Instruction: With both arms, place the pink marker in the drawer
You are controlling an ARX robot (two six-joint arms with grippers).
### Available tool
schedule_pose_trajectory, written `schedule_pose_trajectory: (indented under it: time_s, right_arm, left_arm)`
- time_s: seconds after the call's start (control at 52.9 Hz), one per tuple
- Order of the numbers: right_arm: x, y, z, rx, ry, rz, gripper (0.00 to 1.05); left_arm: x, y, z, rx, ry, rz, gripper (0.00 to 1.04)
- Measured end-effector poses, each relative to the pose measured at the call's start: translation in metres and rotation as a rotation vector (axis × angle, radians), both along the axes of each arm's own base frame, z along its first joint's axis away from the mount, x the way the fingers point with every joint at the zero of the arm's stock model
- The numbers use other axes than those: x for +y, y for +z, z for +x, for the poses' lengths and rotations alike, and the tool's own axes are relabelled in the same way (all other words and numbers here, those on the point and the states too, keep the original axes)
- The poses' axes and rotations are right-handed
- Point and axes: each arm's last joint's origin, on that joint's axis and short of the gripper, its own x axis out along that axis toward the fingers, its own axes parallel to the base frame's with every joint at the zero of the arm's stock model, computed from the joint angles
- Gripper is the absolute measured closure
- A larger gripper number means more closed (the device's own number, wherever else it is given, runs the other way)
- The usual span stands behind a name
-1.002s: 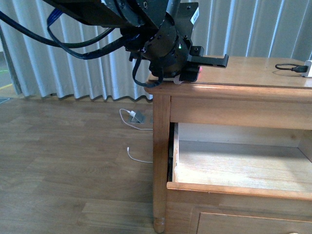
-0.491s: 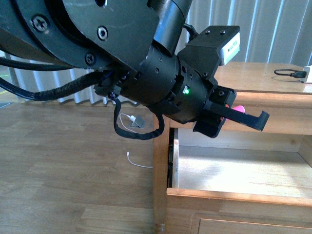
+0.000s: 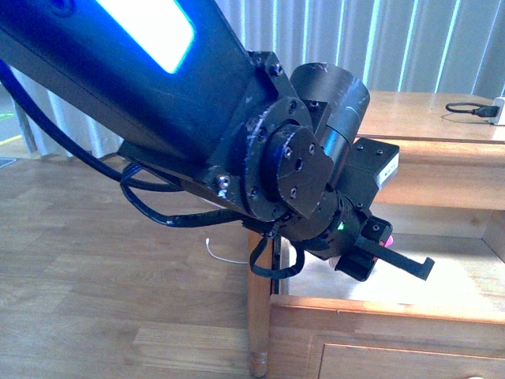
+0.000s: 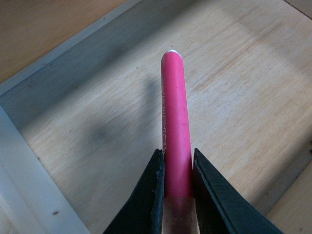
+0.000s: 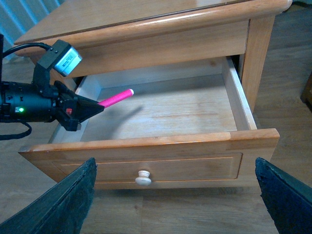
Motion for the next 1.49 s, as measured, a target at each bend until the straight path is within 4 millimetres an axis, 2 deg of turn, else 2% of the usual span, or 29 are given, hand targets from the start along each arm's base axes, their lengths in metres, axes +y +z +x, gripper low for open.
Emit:
schedule_pose_trajectory:
  time_s: [0.189, 0.473, 0.662, 0.813, 0.945, 1.115, 1.229, 1.323, 1.418, 1.493]
  right_arm:
    - [0.0, 0.0, 0.0, 0.0, 0.0, 0.0, 0.08]
    - [0.0, 0.0, 0.0, 0.0, 0.0, 0.0, 0.08]
    - [0.0, 0.0, 0.0, 0.0, 0.0, 0.0, 0.08]
    - [0.0, 0.0, 0.0, 0.0, 0.0, 0.0, 0.08]
    - [0.0, 0.0, 0.0, 0.0, 0.0, 0.0, 0.08]
    - [0.0, 0.0, 0.0, 0.0, 0.0, 0.0, 0.08]
    - [0.0, 0.0, 0.0, 0.0, 0.0, 0.0, 0.08]
    - [0.0, 0.0, 0.0, 0.0, 0.0, 0.0, 0.08]
    - [0.0, 0.0, 0.0, 0.0, 0.0, 0.0, 0.08]
    - [0.0, 0.0, 0.0, 0.0, 0.0, 0.0, 0.08]
  left_arm:
    - [-0.012, -0.005, 0.006, 0.003, 0.011, 0.003, 0.9]
    - [-0.01, -0.003, 0.0, -0.018, 0.026, -0.005, 0.52]
    - [0.01, 0.012, -0.013, -0.064, 0.066, -0.038, 0.26]
    - [0.036, 0.037, -0.027, -0.117, 0.138, -0.088, 0.05]
    - [0.079, 0.068, -0.05, -0.207, 0.291, -0.131, 0.06]
    - [0.124, 0.093, -0.081, -0.305, 0.42, -0.189, 0.06]
    - [0.157, 0.115, -0.116, -0.386, 0.51, -0.23, 0.06]
    - [0.179, 0.125, -0.147, -0.428, 0.566, -0.26, 0.06]
    - [0.203, 0.125, -0.179, -0.457, 0.628, -0.275, 0.06]
    - [0.221, 0.115, -0.203, -0.46, 0.684, -0.265, 0.06]
